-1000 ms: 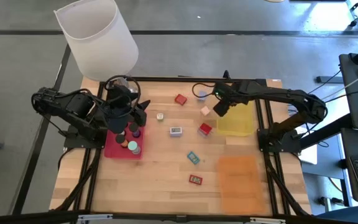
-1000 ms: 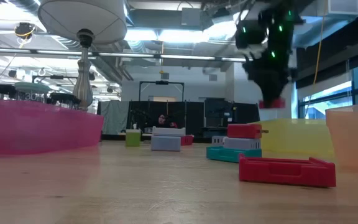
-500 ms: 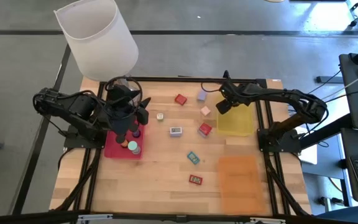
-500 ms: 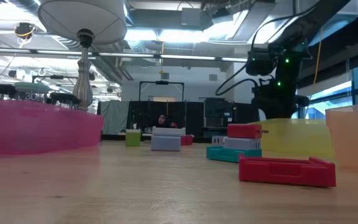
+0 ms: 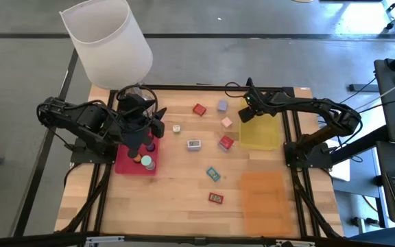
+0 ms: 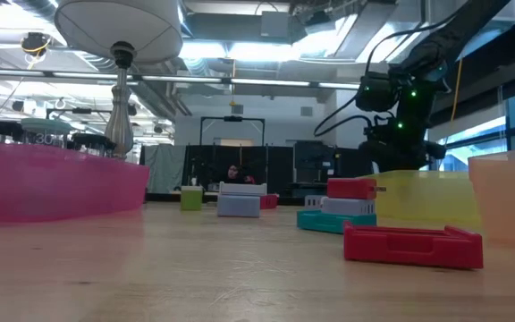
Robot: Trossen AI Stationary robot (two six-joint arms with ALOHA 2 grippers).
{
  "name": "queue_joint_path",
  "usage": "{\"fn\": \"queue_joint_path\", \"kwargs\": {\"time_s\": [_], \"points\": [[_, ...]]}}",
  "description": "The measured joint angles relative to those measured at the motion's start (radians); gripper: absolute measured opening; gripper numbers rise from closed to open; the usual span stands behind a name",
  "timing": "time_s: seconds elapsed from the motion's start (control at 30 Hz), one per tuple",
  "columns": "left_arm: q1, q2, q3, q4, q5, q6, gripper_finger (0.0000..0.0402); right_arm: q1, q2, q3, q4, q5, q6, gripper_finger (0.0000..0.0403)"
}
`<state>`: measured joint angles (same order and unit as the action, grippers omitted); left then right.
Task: Pick & Place Office items
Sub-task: Put the bottom red charger adapter into the yellow bin
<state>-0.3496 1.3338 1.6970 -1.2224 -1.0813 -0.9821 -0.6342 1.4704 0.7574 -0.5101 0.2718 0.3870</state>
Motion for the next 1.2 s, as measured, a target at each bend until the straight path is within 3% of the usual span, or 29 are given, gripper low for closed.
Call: {"fn": "queue_joint_path", "kwargs": {"time_s": [0.27, 0.9, 1.2], "points": [[0.0, 0.0, 0.0, 0.0, 0.0, 0.0, 0.0242, 0.0, 0.008, 0.0, 0.026, 0.034, 0.037, 0.0231], [0.0, 0.0, 0.0, 0.0, 0.001, 0.0, 0.0242, 0.0, 0.062, 0.0, 0.062, -0.024, 0.1, 0.0233], [0.0, 0.0, 0.0, 0.0, 0.002, -0.001, 0.0242, 0.0, 0.062, 0.0, 0.069, -0.029, 0.1, 0.0292]]}}
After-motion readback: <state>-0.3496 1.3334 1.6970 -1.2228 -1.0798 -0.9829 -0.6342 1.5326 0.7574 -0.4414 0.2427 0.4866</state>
